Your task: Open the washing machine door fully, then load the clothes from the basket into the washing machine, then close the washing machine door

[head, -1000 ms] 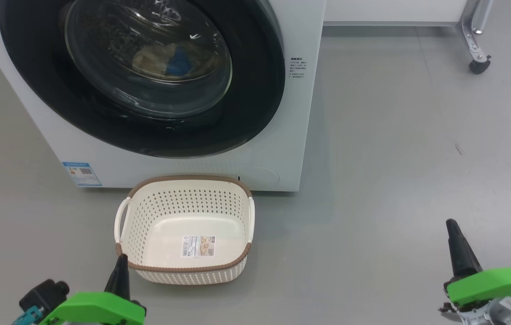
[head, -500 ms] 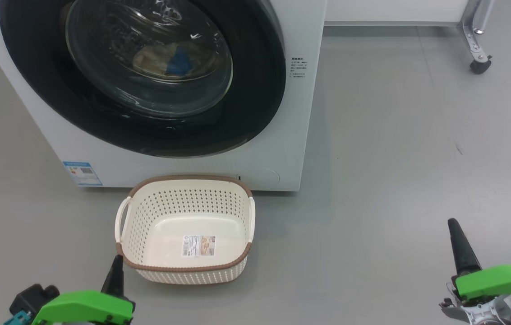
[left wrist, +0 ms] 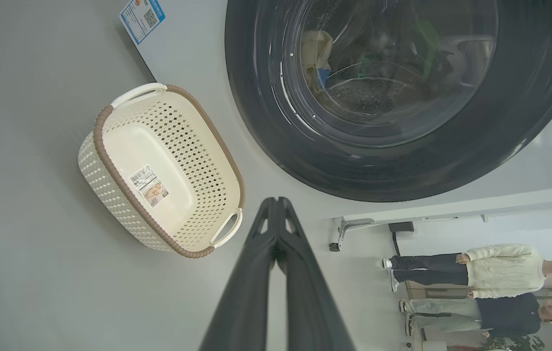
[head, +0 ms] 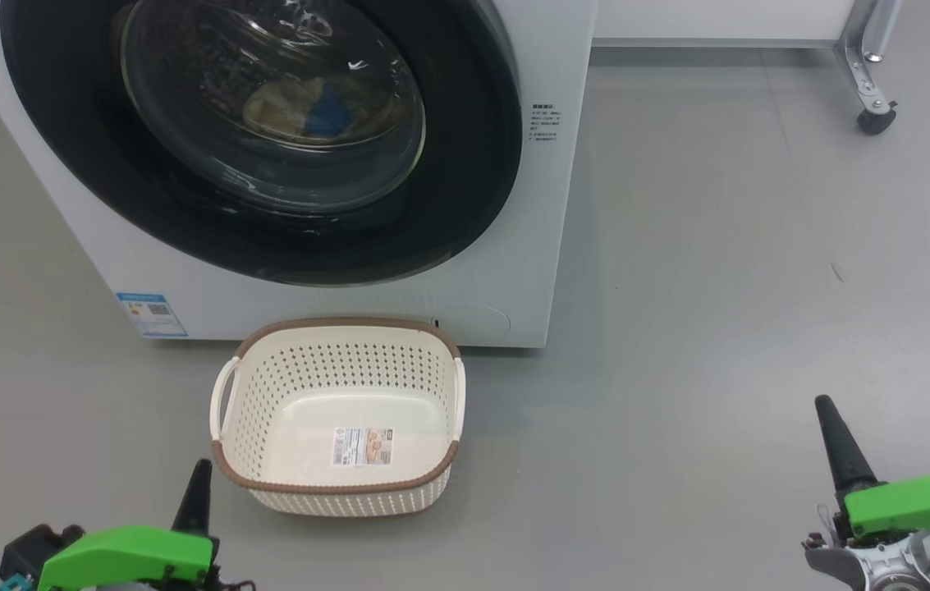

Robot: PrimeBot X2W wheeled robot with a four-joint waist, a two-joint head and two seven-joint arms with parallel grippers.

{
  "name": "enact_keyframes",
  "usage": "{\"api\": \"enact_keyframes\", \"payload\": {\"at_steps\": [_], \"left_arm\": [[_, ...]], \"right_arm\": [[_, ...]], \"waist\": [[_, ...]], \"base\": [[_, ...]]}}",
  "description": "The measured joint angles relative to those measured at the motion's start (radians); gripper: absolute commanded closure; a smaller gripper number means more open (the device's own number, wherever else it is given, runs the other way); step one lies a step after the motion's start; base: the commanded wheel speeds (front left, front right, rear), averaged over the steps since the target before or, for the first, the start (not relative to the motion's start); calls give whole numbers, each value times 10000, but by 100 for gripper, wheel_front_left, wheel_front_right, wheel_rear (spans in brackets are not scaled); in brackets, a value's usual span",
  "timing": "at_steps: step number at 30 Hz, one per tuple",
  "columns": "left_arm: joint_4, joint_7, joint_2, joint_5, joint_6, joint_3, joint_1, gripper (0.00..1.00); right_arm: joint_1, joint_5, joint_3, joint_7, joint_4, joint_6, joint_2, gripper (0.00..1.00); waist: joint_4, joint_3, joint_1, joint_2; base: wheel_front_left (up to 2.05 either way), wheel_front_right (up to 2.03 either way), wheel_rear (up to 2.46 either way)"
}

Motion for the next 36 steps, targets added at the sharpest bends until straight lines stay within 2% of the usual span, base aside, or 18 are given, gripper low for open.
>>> {"api": "enact_keyframes", "payload": {"at_steps": [36], "left_arm": [[63,988,-268,-3777,-397,1337,-23,100]], "right_arm": [[-698,4209,-257,794,708,-2,-21,100]], "waist": [[57,16,0,0]], "base": [[0,0,0]]}}
